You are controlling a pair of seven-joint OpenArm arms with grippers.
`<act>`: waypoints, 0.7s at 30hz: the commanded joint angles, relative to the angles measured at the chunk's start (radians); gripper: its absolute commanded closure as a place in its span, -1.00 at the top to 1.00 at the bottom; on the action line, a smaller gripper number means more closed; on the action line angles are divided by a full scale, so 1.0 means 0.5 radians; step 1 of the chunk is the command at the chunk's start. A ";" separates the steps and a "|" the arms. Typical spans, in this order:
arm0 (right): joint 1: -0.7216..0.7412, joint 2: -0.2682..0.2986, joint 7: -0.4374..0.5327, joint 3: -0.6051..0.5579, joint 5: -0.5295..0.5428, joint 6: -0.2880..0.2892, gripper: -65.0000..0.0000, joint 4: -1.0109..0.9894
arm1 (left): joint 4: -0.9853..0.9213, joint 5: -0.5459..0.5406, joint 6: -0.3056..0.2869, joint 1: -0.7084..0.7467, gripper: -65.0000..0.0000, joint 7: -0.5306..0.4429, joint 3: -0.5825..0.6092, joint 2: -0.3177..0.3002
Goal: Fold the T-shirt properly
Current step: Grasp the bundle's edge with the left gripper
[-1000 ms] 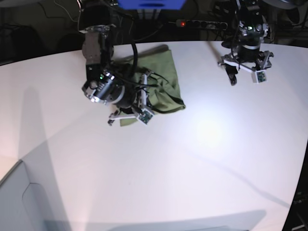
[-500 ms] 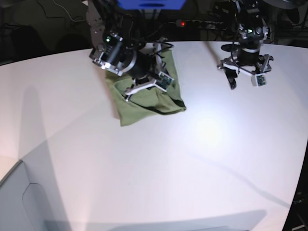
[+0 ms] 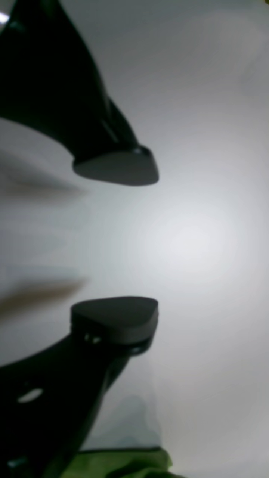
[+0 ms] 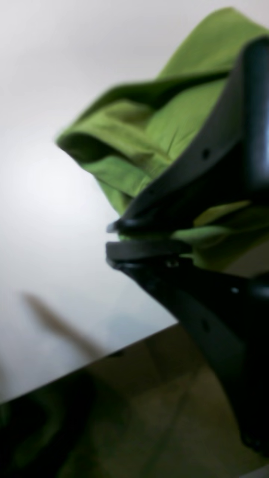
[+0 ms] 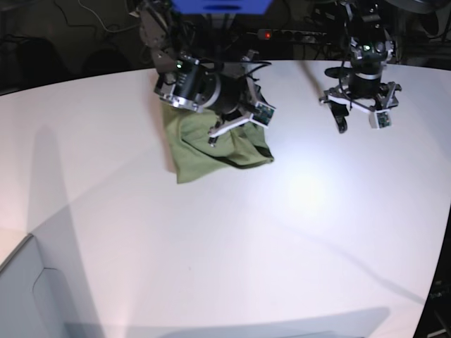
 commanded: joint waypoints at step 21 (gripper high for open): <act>0.044 0.142 0.215 -0.209 0.031 -0.005 0.18 -0.129 | 0.034 0.001 0.007 -0.011 0.38 -0.043 -0.015 -0.023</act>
